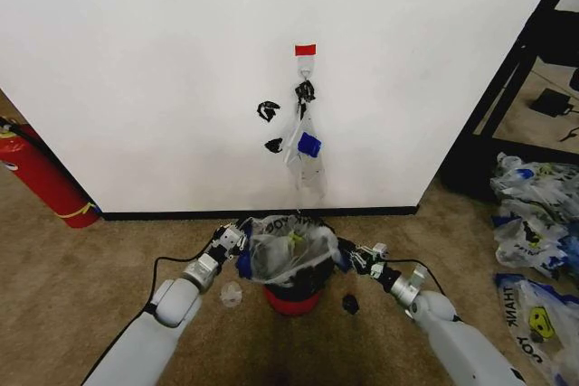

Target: Pick up the garbage bag from the wall and place it over the trash bin.

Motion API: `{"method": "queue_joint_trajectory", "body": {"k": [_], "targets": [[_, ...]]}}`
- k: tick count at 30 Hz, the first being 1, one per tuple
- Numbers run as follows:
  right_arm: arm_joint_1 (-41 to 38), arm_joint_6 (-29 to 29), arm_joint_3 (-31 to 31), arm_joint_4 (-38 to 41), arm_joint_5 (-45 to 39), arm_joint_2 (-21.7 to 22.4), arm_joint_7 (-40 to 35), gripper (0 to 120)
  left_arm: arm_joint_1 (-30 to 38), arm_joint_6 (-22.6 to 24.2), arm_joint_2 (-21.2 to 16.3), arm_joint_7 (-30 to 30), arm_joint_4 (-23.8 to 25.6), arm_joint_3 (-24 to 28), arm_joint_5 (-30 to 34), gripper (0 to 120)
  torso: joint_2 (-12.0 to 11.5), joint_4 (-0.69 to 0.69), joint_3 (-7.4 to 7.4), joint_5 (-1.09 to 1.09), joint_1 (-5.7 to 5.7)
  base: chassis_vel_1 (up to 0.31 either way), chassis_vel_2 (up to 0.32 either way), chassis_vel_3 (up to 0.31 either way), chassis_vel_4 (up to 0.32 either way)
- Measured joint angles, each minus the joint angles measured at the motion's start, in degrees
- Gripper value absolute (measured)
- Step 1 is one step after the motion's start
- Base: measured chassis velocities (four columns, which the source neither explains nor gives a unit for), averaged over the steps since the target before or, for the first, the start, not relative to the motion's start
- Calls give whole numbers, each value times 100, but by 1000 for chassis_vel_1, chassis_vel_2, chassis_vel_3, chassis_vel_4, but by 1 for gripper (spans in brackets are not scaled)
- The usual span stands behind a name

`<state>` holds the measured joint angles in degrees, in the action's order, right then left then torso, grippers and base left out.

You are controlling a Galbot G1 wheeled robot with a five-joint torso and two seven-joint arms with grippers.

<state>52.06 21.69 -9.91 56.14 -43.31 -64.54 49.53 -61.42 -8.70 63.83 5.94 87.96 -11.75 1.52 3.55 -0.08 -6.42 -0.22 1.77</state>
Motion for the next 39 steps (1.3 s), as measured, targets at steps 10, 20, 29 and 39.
{"method": "queue_joint_trajectory", "body": {"k": [10,20,29,39], "targets": [[405,45,-325,458,253,318,13,67,-247,201,-215,310,205,-271,470,67,0,-1,-1,0,0,0,0,0,0],[1085,243,-631,1459,211,931,622,99,-852,85,-674,867,608,-586,168,98,0,-3,0,-1,0,0,0,0,0],[999,373,-586,1519,428,818,424,100,-718,4,-545,1610,428,-687,619,100,0,-1,0,-1,0,0,0,0,0],[793,145,-537,1359,522,775,1033,100,-393,-996,-936,3851,70,-1201,355,100,-1,0,-1,-1,0,0,0,0,0]]}}
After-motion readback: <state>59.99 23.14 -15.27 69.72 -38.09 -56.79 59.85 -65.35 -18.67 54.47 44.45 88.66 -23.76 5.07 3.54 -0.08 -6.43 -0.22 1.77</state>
